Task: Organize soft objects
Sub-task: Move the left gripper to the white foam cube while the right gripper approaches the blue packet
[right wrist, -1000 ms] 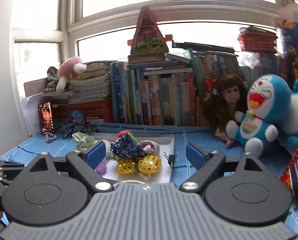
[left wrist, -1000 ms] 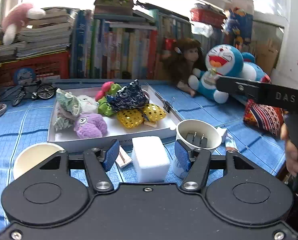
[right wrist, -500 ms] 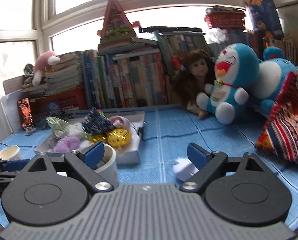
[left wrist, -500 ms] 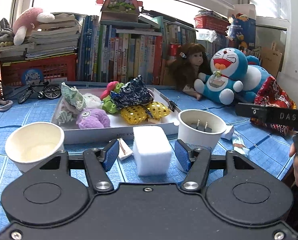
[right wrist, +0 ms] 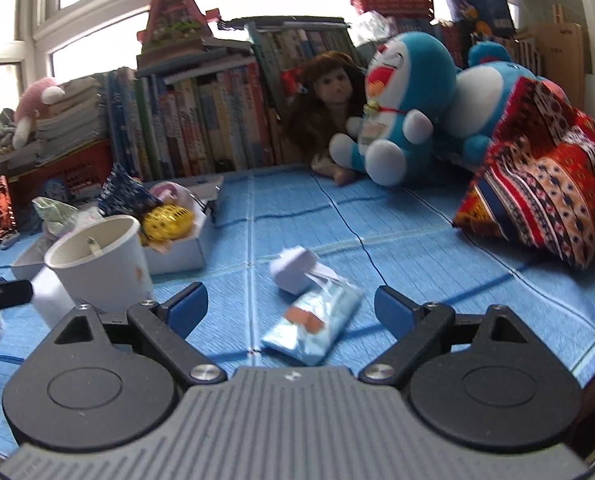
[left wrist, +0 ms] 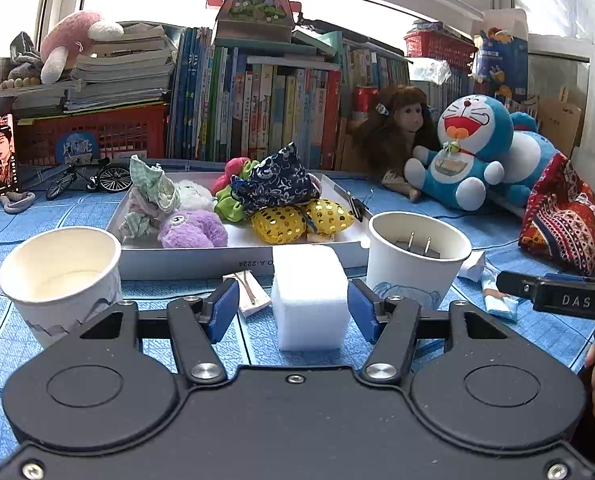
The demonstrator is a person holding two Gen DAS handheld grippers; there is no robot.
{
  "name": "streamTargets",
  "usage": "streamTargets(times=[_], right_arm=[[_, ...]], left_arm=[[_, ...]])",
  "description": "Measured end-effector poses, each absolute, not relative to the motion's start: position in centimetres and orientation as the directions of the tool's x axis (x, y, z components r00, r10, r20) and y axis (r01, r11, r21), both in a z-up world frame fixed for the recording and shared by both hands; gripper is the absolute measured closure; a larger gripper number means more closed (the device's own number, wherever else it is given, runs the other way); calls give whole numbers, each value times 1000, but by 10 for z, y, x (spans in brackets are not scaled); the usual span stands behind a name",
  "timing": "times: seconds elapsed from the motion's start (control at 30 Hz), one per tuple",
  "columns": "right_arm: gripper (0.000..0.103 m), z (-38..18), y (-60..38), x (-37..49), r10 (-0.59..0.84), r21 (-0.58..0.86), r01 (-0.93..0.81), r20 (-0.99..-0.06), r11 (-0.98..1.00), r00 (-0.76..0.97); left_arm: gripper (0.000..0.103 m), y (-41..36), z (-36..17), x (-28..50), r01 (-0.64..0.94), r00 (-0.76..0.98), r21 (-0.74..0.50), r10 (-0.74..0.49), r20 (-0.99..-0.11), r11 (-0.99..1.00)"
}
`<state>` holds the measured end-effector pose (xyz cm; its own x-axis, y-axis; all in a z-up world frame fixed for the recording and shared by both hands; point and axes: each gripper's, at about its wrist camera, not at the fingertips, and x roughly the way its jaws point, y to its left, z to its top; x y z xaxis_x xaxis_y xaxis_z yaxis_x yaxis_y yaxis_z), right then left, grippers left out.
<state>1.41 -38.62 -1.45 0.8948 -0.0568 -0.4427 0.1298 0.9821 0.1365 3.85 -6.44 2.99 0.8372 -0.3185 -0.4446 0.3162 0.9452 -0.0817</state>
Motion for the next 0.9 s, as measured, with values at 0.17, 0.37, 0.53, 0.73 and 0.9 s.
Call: streamTargets(times=[0.17,0.37,0.53,0.73,0.9], right_arm=[[8,-22,-388,18,-82,132,158,-458,979,885],[8,-26,-390,25,-91,138,175,-470,975,878],[8,-28,-389,31,-100,138,188,-479,973,872],[8,-32,-387,36,-106,135,196,-491,971,865],[8,-34,-385,39,-99,129,186,-497,974,862]], left_arm=[[50,-70,23,43,321,825,-86,-323,-464,943],[50,-78,19,48,311,825,-85,-313,-471,947],[50,-83,16,53,308,828,-75,-306,-469,948],[50,-86,16,58,298,831,-87,-303,-466,951],[50,-88,16,58,306,827,-100,-316,-465,947]])
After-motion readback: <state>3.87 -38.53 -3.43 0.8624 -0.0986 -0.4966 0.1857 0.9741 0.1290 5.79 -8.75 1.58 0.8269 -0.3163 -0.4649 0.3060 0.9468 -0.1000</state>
